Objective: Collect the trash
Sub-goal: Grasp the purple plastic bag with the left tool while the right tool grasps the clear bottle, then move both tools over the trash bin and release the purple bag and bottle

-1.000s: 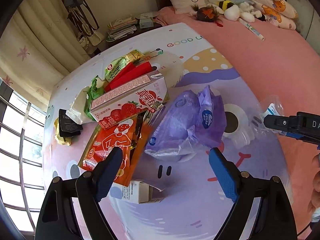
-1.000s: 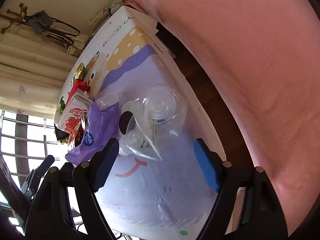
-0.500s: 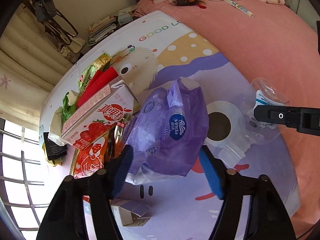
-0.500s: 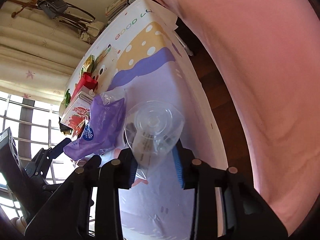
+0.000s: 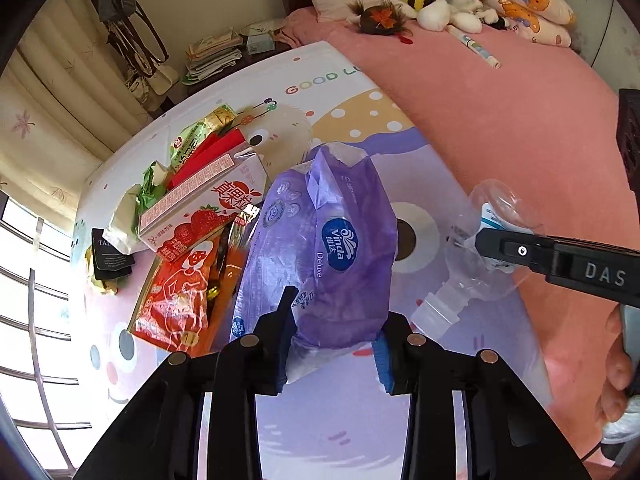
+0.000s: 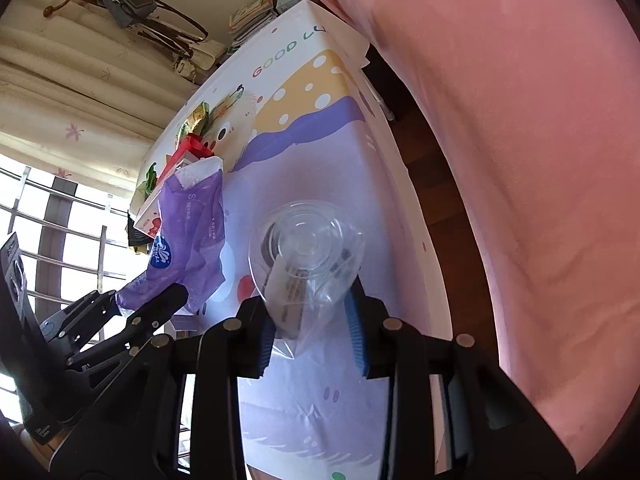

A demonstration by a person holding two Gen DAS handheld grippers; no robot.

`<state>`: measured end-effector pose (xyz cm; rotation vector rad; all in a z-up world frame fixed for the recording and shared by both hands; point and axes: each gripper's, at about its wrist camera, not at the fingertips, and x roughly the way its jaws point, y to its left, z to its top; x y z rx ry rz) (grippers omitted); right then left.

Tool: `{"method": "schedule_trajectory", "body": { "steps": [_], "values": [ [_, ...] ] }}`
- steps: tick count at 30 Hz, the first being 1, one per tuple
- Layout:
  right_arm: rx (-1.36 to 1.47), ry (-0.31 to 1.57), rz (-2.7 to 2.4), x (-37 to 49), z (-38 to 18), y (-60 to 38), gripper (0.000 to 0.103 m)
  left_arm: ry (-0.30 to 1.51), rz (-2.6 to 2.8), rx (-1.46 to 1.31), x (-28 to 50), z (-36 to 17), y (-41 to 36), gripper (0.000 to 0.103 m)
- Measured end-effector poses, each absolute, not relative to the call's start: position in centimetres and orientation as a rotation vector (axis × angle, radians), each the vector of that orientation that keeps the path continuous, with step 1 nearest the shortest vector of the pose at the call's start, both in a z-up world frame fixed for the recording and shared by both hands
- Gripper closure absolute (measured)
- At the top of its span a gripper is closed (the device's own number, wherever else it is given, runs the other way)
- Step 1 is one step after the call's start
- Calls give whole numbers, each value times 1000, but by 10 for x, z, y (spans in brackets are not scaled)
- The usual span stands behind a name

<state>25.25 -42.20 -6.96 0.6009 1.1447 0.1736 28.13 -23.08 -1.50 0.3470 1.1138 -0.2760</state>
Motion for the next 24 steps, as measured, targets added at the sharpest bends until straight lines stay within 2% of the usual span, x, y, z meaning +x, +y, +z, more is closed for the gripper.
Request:
{"method": "schedule_trajectory", "body": {
  "steps": [11, 24],
  "values": [
    [530, 1070, 164, 164, -24, -377, 75, 1023, -334, 304, 128, 31, -165, 70],
    [462, 1073, 133, -12, -26, -293, 77, 1070, -389, 258, -71, 5, -74, 70]
  ]
}}
